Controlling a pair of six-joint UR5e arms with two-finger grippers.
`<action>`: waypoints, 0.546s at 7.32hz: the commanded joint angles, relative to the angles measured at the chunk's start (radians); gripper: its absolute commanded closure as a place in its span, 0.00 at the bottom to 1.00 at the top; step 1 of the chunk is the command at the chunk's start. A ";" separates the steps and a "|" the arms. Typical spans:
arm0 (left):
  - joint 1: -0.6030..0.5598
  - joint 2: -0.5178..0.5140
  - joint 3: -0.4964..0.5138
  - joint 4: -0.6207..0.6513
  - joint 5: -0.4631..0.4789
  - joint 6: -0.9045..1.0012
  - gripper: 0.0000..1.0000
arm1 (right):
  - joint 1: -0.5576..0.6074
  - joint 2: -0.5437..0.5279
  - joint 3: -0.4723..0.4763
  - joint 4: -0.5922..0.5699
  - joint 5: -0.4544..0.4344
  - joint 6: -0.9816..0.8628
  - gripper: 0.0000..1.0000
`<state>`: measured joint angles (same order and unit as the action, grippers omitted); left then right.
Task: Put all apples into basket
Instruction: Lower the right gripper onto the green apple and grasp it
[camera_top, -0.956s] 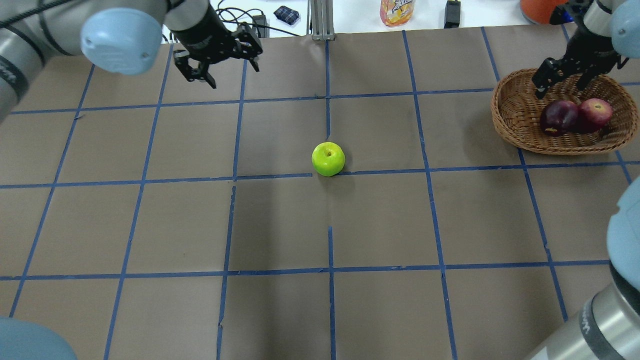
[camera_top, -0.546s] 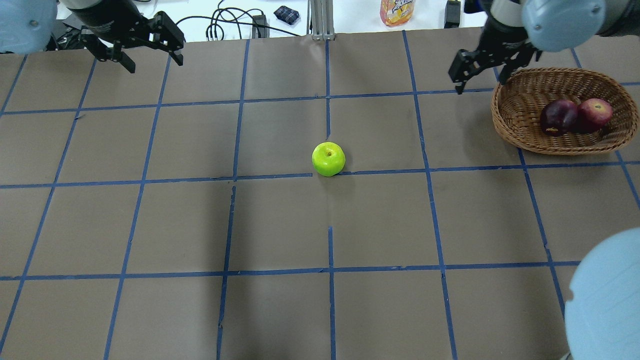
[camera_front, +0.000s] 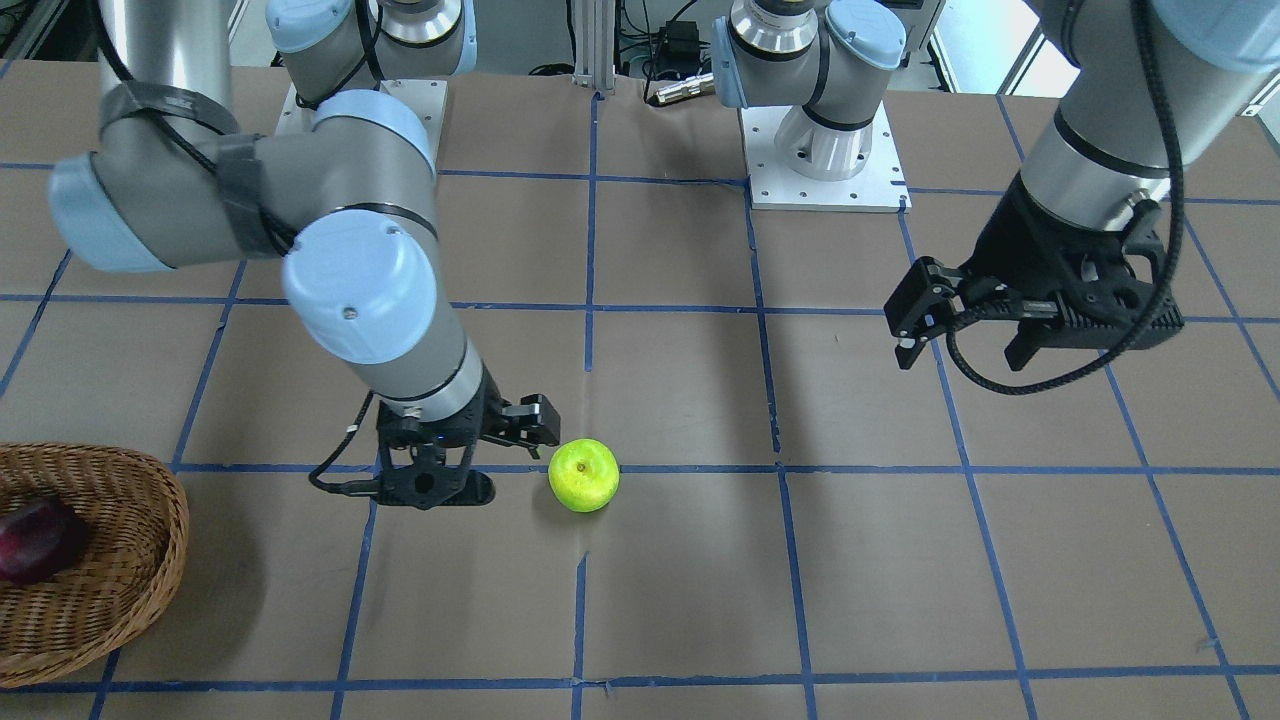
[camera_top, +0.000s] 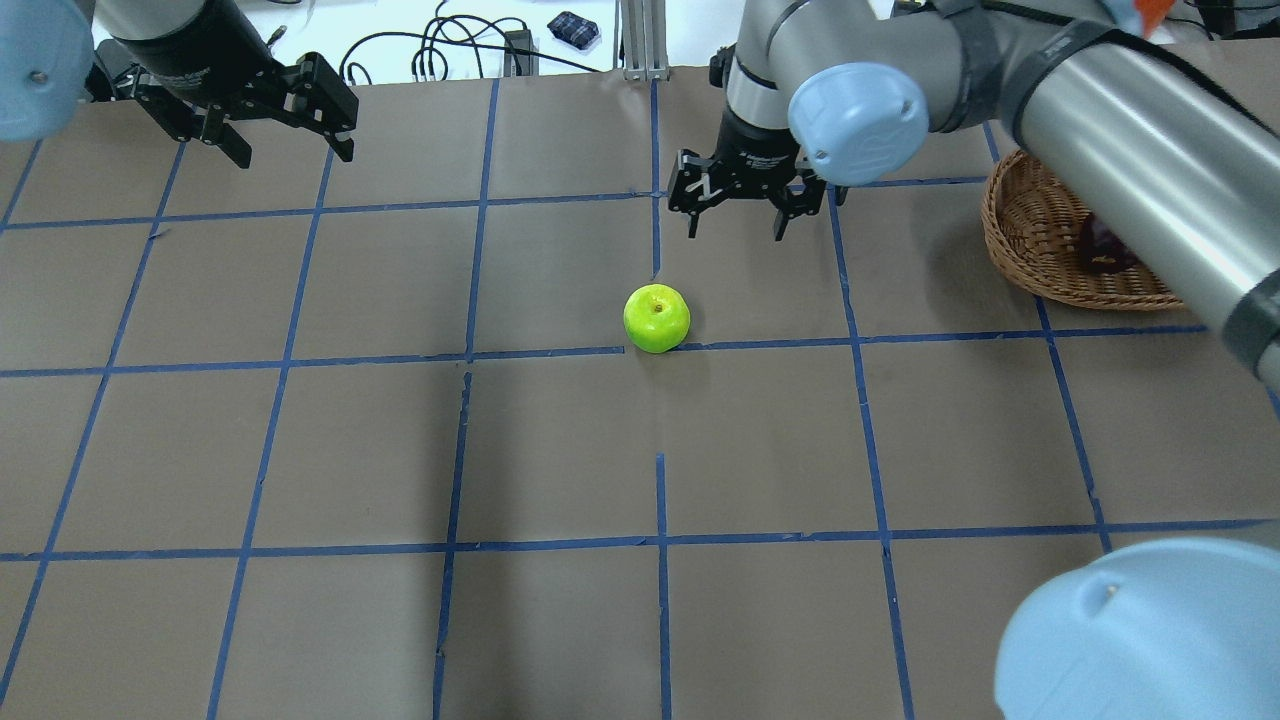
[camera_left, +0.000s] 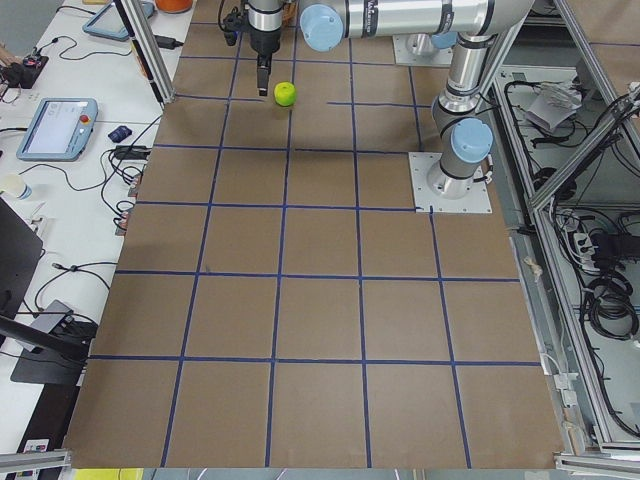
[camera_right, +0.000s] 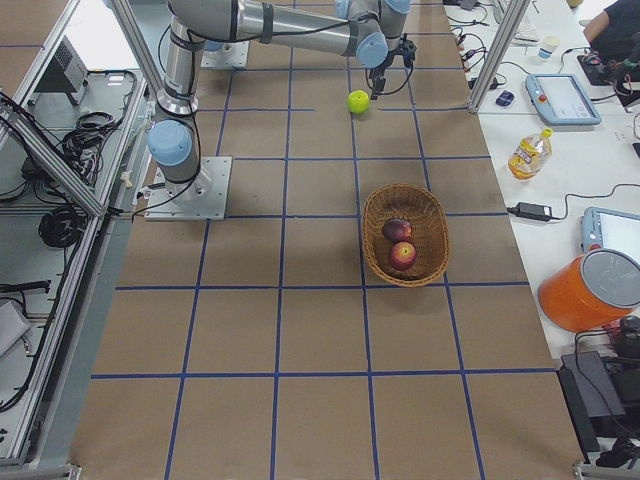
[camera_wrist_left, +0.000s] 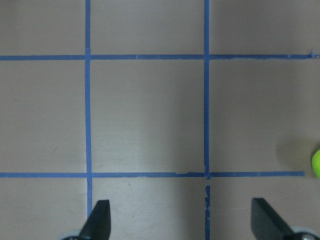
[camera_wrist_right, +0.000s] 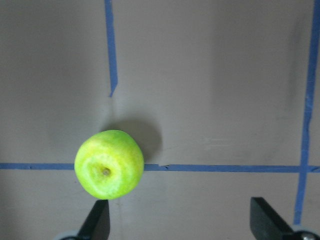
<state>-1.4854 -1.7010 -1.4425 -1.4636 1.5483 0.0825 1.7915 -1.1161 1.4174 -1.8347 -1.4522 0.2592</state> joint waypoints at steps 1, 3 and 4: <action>-0.033 0.017 0.010 -0.009 -0.025 -0.059 0.00 | 0.083 0.085 -0.001 -0.076 0.003 0.130 0.00; -0.035 0.030 0.007 -0.018 -0.020 -0.072 0.00 | 0.114 0.119 -0.001 -0.101 0.003 0.184 0.00; -0.033 0.032 0.001 -0.017 -0.027 -0.070 0.00 | 0.114 0.142 0.002 -0.104 -0.010 0.186 0.00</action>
<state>-1.5188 -1.6740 -1.4370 -1.4800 1.5266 0.0139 1.8988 -1.0022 1.4166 -1.9317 -1.4522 0.4320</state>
